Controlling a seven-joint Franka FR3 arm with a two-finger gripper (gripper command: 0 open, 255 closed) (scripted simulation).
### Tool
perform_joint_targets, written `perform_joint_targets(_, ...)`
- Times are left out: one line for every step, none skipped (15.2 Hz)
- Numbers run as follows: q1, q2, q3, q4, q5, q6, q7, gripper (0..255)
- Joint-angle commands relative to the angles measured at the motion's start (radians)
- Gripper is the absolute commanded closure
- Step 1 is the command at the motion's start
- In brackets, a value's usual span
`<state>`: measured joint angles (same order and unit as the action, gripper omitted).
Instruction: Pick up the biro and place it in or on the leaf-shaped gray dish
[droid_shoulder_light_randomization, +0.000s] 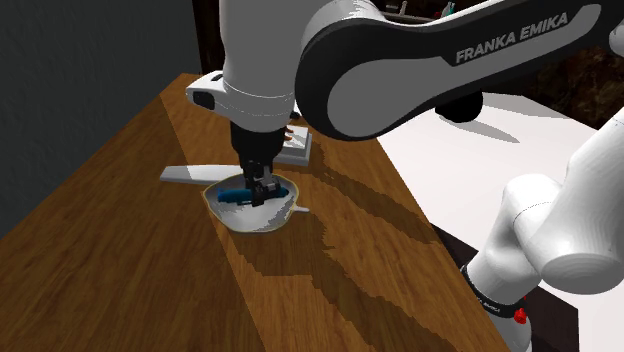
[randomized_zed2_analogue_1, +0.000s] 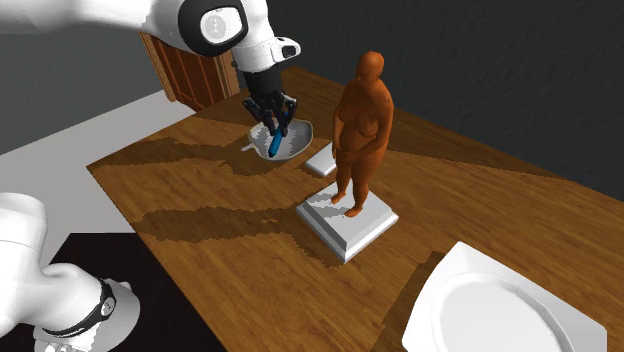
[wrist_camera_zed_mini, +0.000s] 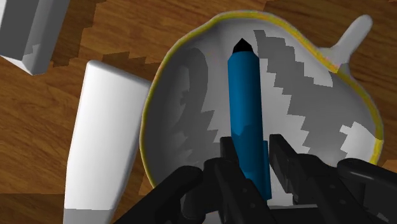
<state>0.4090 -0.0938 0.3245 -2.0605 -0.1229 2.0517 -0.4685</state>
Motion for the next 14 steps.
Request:
perform_joint_targets(0.0,0.0,0.0,-0.006,-0.001,0.007,0.001,255)
perform_joint_targets(0.0,0.0,0.0,-0.006,-0.001,0.007,0.001,255)
perform_joint_targets(0.0,0.0,0.0,-0.006,-0.001,0.007,0.001,255)
perform_joint_targets(0.0,0.0,0.0,-0.006,-0.001,0.007,0.001,255)
perform_joint_targets(0.0,0.0,0.0,-0.006,-0.001,0.007,0.001,255)
perform_joint_targets(0.0,0.0,0.0,-0.006,-0.001,0.007,0.001,255)
perform_joint_targets(0.0,0.0,0.0,-0.006,-0.001,0.007,0.001,255)
perform_joint_targets(0.0,0.0,0.0,-0.006,-0.001,0.007,0.001,0)
perform_joint_targets(0.0,0.0,0.0,-0.006,-0.001,0.007,0.001,0)
perform_joint_targets(0.0,0.0,0.0,-0.006,-0.001,0.007,0.001,0)
perform_joint_targets(0.0,0.0,0.0,-0.006,-0.001,0.007,0.001,0)
perform_joint_targets(0.0,0.0,0.0,-0.006,-0.001,0.007,0.001,0)
perform_joint_targets(0.0,0.0,0.0,-0.006,-0.001,0.007,0.001,0)
perform_joint_targets(0.001,-0.011,0.0,0.015,0.005,-0.025,-0.003,0)
